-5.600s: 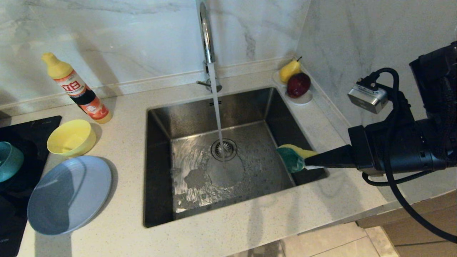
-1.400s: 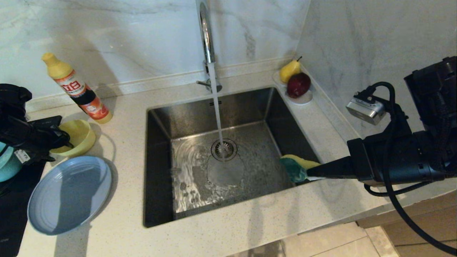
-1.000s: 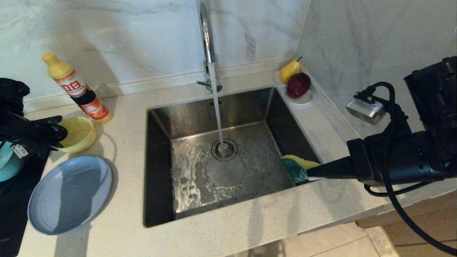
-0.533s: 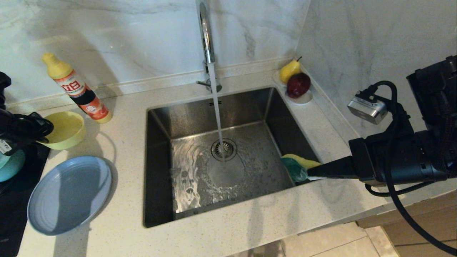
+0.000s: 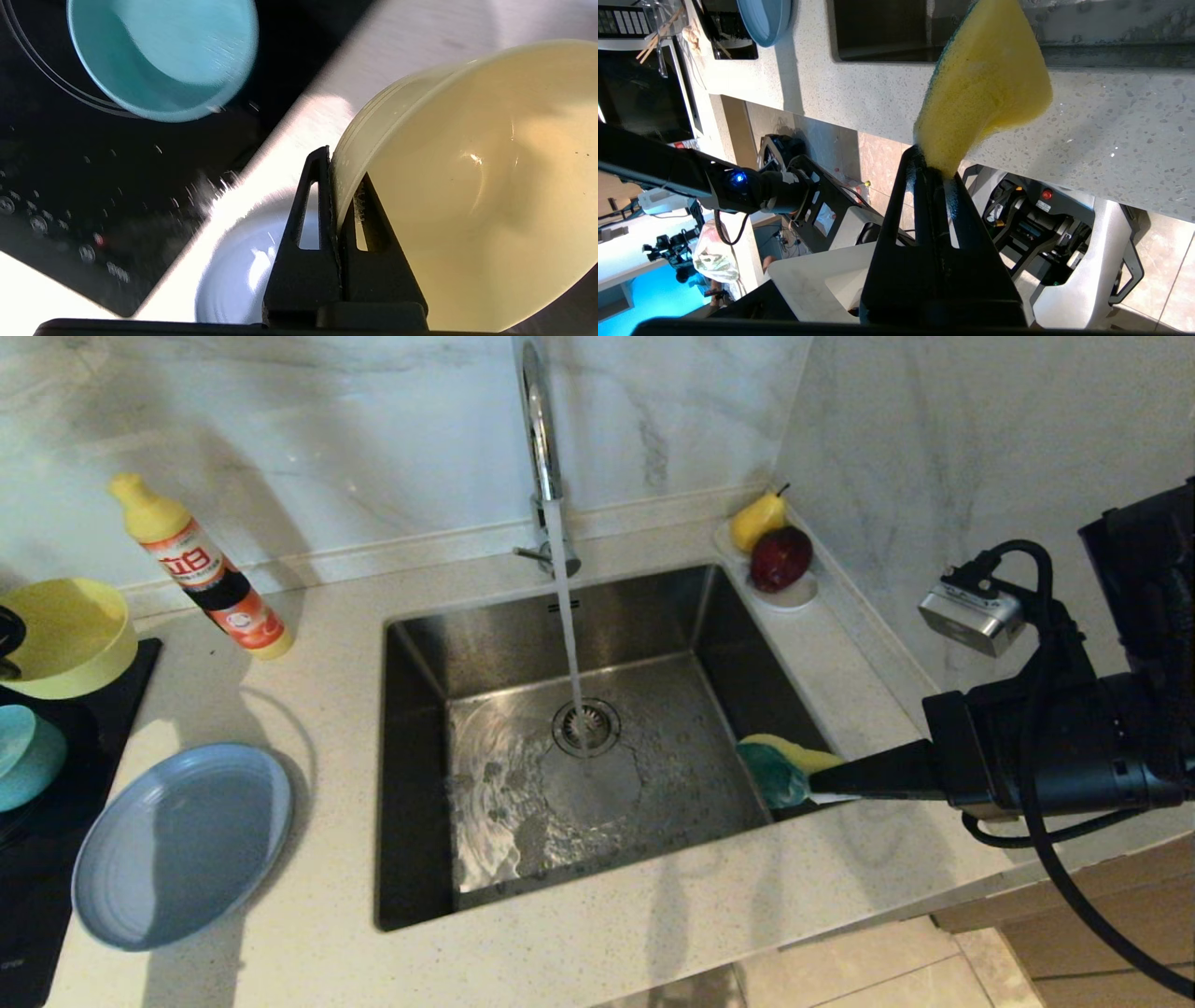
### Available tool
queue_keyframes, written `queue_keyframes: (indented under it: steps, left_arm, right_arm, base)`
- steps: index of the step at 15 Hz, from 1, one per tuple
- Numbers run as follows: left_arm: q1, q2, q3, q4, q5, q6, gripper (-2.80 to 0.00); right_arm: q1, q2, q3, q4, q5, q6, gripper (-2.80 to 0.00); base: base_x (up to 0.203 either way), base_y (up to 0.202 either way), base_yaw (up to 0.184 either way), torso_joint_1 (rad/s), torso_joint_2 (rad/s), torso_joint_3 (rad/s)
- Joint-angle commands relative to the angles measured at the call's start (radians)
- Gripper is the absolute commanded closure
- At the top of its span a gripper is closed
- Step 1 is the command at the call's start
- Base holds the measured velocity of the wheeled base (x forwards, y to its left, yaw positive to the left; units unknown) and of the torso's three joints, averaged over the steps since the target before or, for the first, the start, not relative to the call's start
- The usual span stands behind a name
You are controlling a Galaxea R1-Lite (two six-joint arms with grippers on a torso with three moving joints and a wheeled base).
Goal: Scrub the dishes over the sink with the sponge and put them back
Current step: Wash the bowl
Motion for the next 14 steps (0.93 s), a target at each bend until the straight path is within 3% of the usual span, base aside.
queue_keyframes:
  steps: [1, 4, 6, 11, 14]
  left_arm:
    - [0.004, -0.142, 0.012, 0.027, -0.066, -0.003, 0.00]
    - [-0.012, -0.265, 0.014, 0.076, -0.137, 0.000, 0.00]
    - [-0.079, -0.329, 0.016, 0.108, -0.161, 0.010, 0.00]
    - [-0.433, -0.375, 0.061, 0.177, -0.137, 0.013, 0.00]
    - [-0.654, -0.290, 0.125, 0.158, -0.010, -0.006, 0.00]
  right_arm:
    - [0.001, -0.005, 0.000, 0.002, 0.001, 0.002, 0.00]
    - [0.001, -0.013, 0.006, 0.002, 0.001, 0.004, 0.00]
    - [0.001, -0.014, 0.006, 0.002, 0.000, 0.004, 0.00]
    - [0.001, -0.014, 0.012, 0.002, 0.000, 0.007, 0.00]
    - [-0.001, -0.013, 0.012, 0.002, -0.002, 0.007, 0.00]
  base:
    - [0.000, 0.000, 0.000, 0.000, 0.00, 0.000]
    - [0.000, 0.000, 0.000, 0.000, 0.00, 0.000]
    - [0.000, 0.000, 0.000, 0.000, 0.00, 0.000]
    - [0.000, 0.000, 0.000, 0.000, 0.00, 0.000]
    - [0.000, 0.000, 0.000, 0.000, 0.00, 0.000]
